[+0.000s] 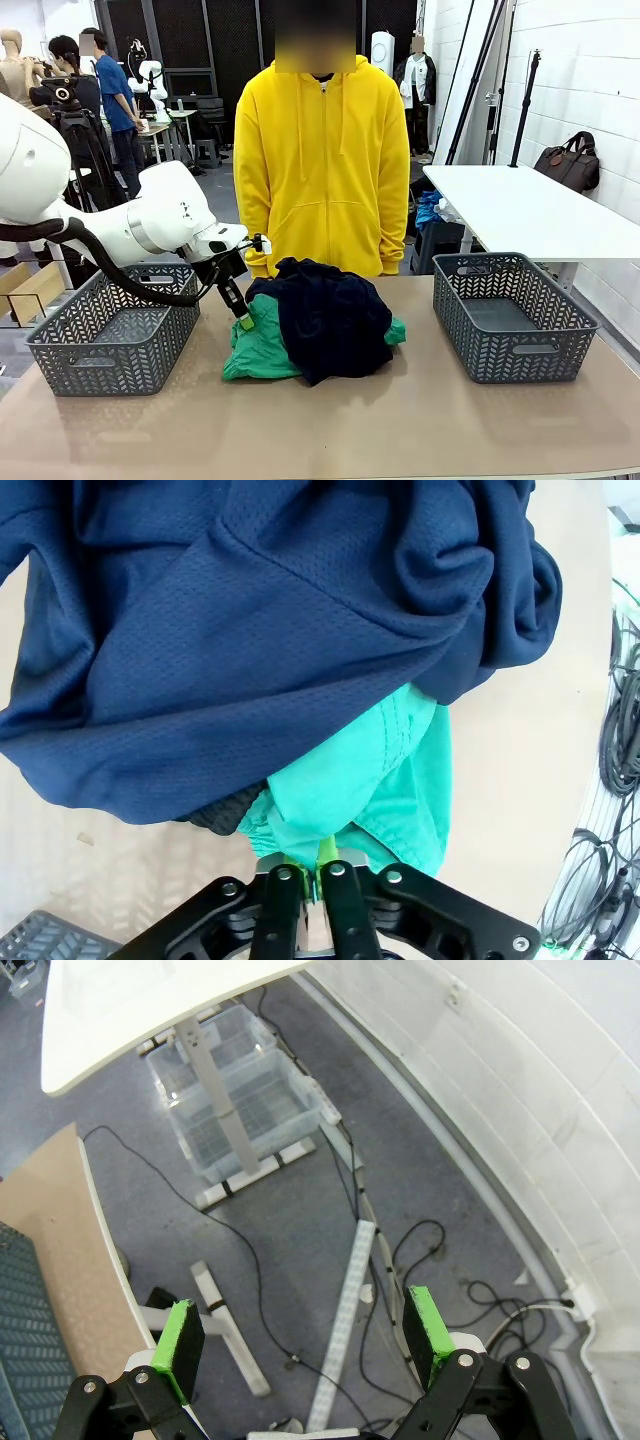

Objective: Sort the tops and bottoms.
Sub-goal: Lift clothes from the center of the table with your left hand.

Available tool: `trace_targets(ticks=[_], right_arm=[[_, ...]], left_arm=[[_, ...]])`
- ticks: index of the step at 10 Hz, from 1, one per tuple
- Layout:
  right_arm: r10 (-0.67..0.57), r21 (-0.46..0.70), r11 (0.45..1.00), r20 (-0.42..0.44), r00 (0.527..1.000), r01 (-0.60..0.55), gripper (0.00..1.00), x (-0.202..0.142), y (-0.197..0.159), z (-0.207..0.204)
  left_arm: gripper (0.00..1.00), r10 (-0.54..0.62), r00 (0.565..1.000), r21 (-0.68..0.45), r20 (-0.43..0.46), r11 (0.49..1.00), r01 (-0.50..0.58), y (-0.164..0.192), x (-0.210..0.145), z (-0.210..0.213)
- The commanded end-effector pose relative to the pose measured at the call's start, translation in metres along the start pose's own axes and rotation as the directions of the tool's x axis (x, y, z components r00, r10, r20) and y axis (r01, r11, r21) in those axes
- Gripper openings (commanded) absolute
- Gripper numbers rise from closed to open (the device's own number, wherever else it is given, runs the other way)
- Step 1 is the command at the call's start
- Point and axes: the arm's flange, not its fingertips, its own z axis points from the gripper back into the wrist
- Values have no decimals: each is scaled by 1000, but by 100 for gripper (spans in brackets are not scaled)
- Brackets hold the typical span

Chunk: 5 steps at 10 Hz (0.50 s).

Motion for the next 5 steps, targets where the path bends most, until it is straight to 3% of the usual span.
trace_targets(ticks=[1,5], right_arm=[[11,-3,1000,-5,1000,-11,100,-1,1,2],[11,-3,1000,-5,1000,-11,100,-1,1,2]], left_arm=[[0,-29,999,-42,32,999,31,-5,-8,6],[0,-69,996,25,49,997,67,-23,-7,49]])
